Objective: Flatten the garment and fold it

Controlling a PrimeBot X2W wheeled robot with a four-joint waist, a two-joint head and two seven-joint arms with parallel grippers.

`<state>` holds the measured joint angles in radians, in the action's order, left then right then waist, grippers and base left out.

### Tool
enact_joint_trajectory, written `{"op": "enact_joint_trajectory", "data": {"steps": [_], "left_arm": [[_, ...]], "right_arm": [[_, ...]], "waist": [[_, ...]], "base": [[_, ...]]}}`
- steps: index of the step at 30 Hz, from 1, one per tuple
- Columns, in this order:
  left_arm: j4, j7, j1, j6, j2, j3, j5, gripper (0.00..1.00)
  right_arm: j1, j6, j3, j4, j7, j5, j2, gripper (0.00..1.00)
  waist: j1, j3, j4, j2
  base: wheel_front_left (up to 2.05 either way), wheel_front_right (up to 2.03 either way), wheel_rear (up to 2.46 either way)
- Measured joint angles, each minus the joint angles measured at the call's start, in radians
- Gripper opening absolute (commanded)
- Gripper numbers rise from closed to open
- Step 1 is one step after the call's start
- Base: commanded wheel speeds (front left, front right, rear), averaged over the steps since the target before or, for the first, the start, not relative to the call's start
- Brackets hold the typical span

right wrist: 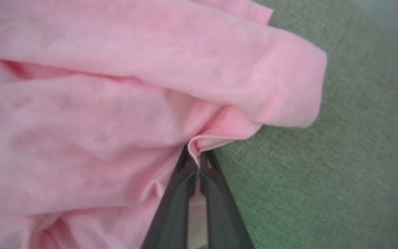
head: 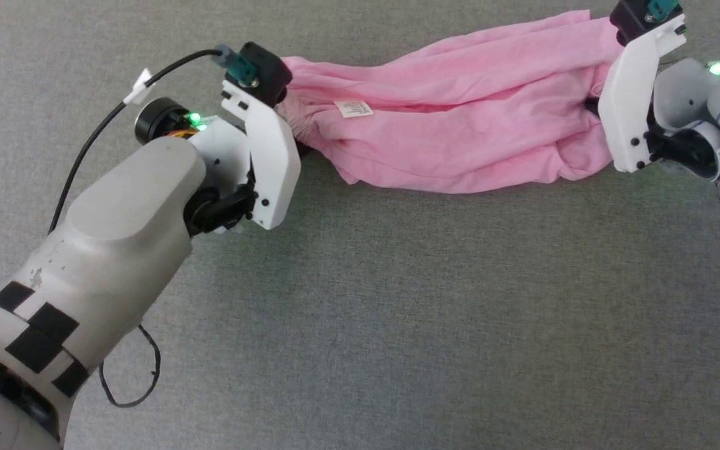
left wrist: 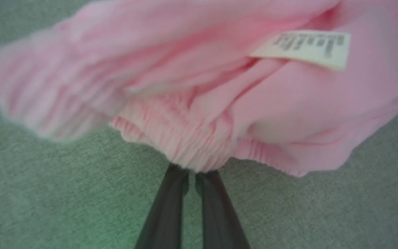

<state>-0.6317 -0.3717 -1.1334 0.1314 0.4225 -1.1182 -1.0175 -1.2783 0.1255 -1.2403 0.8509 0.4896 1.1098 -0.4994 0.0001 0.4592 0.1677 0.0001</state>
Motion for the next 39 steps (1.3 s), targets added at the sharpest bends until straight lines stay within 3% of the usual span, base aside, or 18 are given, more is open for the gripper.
{"op": "enact_joint_trajectory", "data": {"steps": [10,24,31,39], "left_arm": [[-0.047,0.06,0.077,0.0,0.04,-0.018,-0.057,0.0],[0.118,0.098,0.258,-0.004,0.196,-0.052,-0.118,0.0],[0.251,0.106,0.363,-0.054,0.254,-0.063,-0.138,0.0],[0.29,0.142,0.461,-0.114,0.273,-0.073,-0.163,0.0]], "right_arm": [[0.091,0.0,-0.03,-0.055,-0.172,-0.002,-0.022,0.0],[0.322,0.005,-0.037,-0.347,-0.349,-0.04,-0.192,0.0],[0.458,0.006,-0.009,-0.429,-0.401,-0.034,-0.254,0.0],[0.588,0.006,0.036,-0.412,-0.393,-0.034,-0.248,0.0]], "waist": [[0.0002,-0.093,-0.029,0.0],[-0.0002,-0.294,-0.073,0.0],[-0.0003,-0.354,-0.091,0.0],[0.0,-0.337,-0.102,0.0]], "base": [[0.0,0.0,0.0],[0.0,0.0,0.0],[0.0,0.0,0.0],[0.0,0.0,0.0]]}}
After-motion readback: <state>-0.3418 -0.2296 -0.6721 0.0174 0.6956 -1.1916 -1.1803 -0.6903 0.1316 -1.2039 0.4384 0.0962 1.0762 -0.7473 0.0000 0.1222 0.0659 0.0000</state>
